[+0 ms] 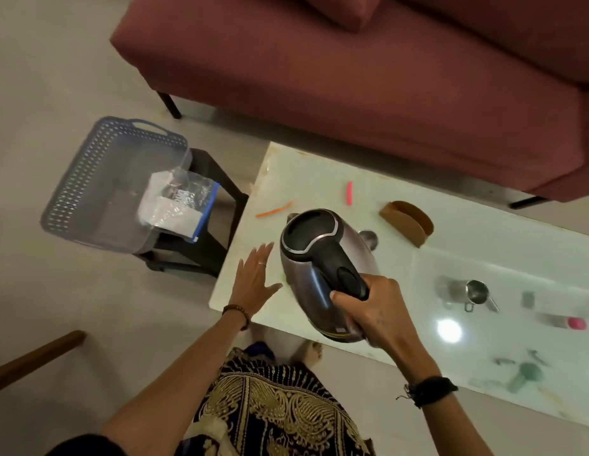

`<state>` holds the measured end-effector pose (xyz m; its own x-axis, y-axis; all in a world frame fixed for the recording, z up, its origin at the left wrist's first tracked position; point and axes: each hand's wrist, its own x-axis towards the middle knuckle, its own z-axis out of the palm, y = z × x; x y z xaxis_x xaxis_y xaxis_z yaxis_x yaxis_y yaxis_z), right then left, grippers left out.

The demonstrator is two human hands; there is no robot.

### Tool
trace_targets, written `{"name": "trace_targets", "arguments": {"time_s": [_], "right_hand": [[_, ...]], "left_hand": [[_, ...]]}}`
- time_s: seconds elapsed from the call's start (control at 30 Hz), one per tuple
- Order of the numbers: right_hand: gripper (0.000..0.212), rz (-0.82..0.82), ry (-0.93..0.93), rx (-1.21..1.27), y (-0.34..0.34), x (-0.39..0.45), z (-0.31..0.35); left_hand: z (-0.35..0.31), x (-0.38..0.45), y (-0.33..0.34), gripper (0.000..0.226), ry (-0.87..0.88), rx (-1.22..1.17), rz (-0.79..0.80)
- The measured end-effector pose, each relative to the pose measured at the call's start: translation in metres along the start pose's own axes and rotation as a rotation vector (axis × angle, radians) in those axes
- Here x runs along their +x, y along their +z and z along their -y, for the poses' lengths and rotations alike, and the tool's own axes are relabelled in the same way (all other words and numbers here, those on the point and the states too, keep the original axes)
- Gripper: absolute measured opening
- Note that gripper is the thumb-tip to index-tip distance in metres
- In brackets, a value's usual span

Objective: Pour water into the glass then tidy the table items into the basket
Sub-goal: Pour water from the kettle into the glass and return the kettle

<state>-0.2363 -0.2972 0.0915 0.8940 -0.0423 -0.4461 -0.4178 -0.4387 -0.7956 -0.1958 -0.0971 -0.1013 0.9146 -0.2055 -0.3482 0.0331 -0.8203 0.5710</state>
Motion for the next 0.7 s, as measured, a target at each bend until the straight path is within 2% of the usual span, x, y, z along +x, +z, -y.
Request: {"name": "trace_targets", "arguments": {"time_s": [0.17,0.37,0.5,0.7], "right_hand": [[0.026,-0.052,0.088,-0.058,-0.023,0.012,-0.052],[0.031,0.010,0.119,-0.125,-0.022,0.030,-0.092],[0.029,-0.018,0.195,-0.109,-0.023,0.037,-0.108],[0.029,-0.018,0.228,-0.100,-0.020,0.047,-0.120]], "left_hand": [[-0.017,0.037,0.029,0.089,0.039,0.050,0.079],[-0.024,0.078,0.057,0.089,0.060,0.068,0.125],[-0.026,0.095,0.074,0.093,0.087,0.065,0.193],[-0.021,0.105,0.088,0.082,0.110,-0.007,0.027]]}}
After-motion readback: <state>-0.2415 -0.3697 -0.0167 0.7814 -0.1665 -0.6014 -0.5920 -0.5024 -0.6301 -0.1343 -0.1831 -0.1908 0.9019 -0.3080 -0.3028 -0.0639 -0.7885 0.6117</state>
